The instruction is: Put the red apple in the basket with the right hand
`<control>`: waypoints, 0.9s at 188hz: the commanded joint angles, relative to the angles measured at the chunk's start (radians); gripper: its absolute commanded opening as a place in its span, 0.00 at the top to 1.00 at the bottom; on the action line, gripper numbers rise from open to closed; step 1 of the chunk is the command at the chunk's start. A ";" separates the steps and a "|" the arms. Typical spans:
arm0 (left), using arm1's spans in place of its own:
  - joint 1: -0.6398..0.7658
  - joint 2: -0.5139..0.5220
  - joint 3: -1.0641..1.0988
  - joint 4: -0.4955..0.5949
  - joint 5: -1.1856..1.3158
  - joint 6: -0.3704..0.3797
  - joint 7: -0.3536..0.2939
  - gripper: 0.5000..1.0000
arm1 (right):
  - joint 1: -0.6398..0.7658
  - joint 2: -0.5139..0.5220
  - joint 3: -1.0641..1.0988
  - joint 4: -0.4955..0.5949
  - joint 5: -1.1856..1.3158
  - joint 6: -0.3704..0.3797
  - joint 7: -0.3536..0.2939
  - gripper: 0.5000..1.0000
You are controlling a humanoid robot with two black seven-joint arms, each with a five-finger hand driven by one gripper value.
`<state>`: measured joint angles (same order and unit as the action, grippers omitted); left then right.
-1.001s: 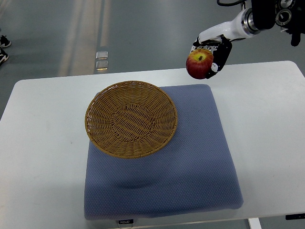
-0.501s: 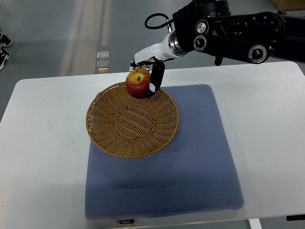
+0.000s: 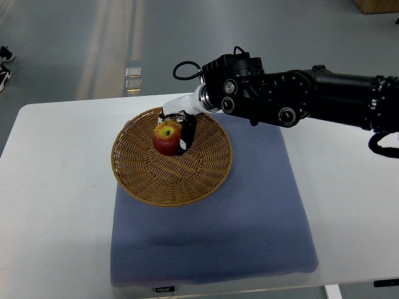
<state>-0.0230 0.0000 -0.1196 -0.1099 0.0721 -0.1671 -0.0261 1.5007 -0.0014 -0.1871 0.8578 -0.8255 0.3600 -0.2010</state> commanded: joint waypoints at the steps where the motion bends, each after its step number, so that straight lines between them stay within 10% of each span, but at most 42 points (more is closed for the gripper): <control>1: 0.000 0.000 0.000 -0.001 0.000 0.000 0.000 0.00 | -0.022 0.001 0.000 -0.014 -0.020 -0.018 0.000 0.76; 117: 0.000 0.000 0.000 -0.001 0.000 0.000 0.000 0.00 | -0.112 0.001 0.008 -0.043 -0.072 -0.073 0.008 0.68; 169: 0.000 0.000 0.000 -0.001 0.000 0.000 0.000 0.00 | -0.137 0.001 0.009 -0.043 -0.072 -0.092 0.012 0.49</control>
<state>-0.0230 0.0000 -0.1196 -0.1098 0.0721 -0.1671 -0.0261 1.3713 0.0000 -0.1786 0.8145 -0.8974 0.2740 -0.1899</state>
